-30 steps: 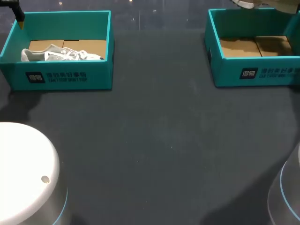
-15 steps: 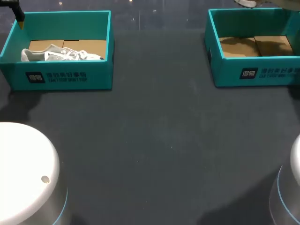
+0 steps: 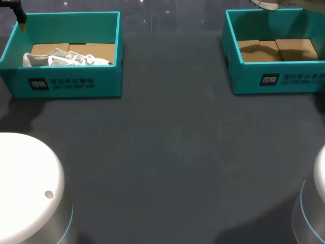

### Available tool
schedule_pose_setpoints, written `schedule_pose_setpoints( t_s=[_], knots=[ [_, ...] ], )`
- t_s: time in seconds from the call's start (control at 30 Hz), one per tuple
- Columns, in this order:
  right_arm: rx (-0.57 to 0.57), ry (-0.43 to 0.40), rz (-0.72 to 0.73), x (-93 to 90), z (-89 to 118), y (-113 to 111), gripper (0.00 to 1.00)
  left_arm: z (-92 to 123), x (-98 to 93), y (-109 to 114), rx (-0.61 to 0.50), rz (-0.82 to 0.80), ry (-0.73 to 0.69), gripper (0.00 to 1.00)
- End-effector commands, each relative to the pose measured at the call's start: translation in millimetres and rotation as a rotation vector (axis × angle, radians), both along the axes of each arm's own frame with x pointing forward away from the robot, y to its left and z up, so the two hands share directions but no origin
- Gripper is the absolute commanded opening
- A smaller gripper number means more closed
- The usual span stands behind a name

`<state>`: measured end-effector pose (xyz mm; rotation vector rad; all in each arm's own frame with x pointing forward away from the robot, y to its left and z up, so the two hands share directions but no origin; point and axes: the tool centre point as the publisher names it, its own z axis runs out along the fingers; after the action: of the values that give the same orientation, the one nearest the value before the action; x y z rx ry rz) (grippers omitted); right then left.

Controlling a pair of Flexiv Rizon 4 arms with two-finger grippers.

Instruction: Take the shoe out of the shoebox, open the shoe tongue, remove and reinsert the insole, then place the shoe into the shoebox

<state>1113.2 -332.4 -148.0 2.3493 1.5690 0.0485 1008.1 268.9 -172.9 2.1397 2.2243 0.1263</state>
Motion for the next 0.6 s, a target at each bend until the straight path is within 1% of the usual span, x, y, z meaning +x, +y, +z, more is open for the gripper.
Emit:
schedule_pose_setpoints(
  t_s=[0.03,0.27,0.37,0.47,0.57,0.6],
  knots=[
    [-0.009,0.007,0.011,-28.4,3,15,0.0,0,-1.2,0,0.001,-0.001,-0.003,1.0],
    [-0.04,0.006,0.051,-95.6,16,41,0.0,0,-1.2,0,0.001,-0.001,-0.003,1.0],
    [-0.054,0.004,0.055,-120.0,22,51,0.0,0,-1.2,0,0.001,-0.001,-0.003,1.0],
    [-0.056,0.016,0.052,-142.1,21,62,0.0,0,-1.2,0,0.001,-0.001,-0.003,1.0],
    [-0.03,0.031,0.068,-168.4,19,76,0.0,0,-1.2,0,0.001,-0.001,-0.003,1.0],
    [-0.03,0.031,0.068,-168.4,19,76,0.0,0,-1.2,0,0.001,-0.001,-0.003,1.0]
  ],
)
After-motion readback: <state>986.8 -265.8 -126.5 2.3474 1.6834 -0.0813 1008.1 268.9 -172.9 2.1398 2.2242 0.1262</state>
